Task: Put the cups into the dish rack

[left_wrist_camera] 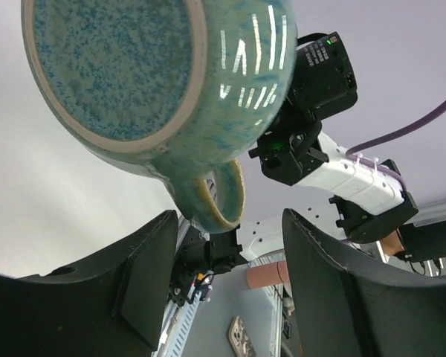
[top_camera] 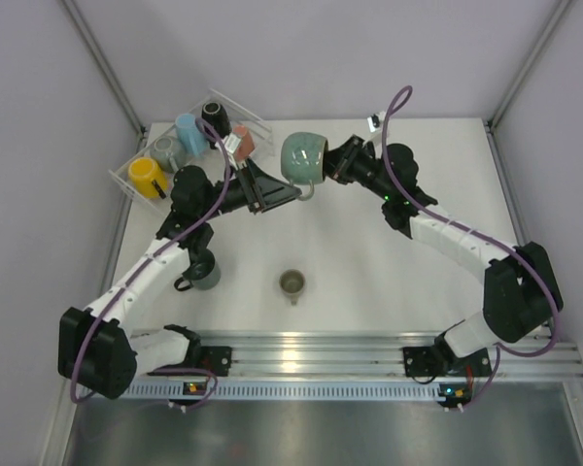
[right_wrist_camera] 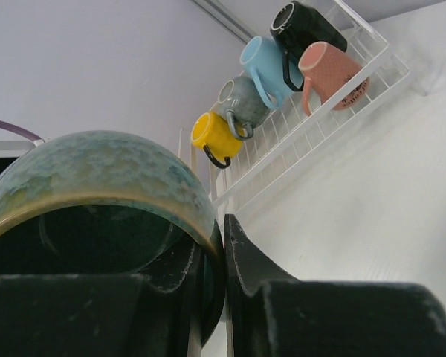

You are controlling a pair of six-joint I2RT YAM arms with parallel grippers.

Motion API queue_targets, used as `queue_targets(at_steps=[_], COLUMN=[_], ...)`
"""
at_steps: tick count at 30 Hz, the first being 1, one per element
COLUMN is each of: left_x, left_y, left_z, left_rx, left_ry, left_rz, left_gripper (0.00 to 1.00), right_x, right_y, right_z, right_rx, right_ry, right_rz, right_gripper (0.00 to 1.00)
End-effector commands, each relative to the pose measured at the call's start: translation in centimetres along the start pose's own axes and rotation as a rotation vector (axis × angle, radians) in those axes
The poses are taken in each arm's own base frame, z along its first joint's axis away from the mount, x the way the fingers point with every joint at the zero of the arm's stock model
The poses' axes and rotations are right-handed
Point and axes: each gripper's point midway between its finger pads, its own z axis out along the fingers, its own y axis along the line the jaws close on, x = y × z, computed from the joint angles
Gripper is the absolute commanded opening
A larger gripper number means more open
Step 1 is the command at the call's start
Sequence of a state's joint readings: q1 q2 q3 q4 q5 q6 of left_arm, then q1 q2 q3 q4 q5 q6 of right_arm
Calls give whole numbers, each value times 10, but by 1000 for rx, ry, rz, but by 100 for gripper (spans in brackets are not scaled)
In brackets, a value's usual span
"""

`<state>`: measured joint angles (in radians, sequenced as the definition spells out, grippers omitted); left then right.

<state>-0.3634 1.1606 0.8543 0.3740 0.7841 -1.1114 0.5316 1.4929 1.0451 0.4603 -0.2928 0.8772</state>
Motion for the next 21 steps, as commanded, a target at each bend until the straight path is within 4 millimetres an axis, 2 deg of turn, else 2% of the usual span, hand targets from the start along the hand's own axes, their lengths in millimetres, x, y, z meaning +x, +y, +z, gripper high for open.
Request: queue_targets(at_steps=[1, 8, 15, 18, 19, 21], left_x=[-1, 0, -3, -4, -4, -5], left_y=[-9, -16, -19, -19, -19, -17], left_z=[9, 21, 24, 25, 26, 27], left_rx=[52, 134, 146, 151, 150, 146], left_ry=[-20, -24, -41, -38, -34, -38], left_rz=[25, -12, -5, -9, -12, -21], left_gripper=[64, 61, 51, 23, 9, 0], right_x=[-55, -41, -25, -19, -18, -16], right_y=[85, 83, 76, 74, 74, 73], right_z=[-20, -17, -15, -16, -16, -16], right_rx=[-261, -271, -276, -282, -284, -283], right_ry=[-172, -145, -115, -106, -103, -95], right_rz=[-41, -24, -15, -11, -5, -6], right_gripper=[0, 0, 0, 0, 0, 4])
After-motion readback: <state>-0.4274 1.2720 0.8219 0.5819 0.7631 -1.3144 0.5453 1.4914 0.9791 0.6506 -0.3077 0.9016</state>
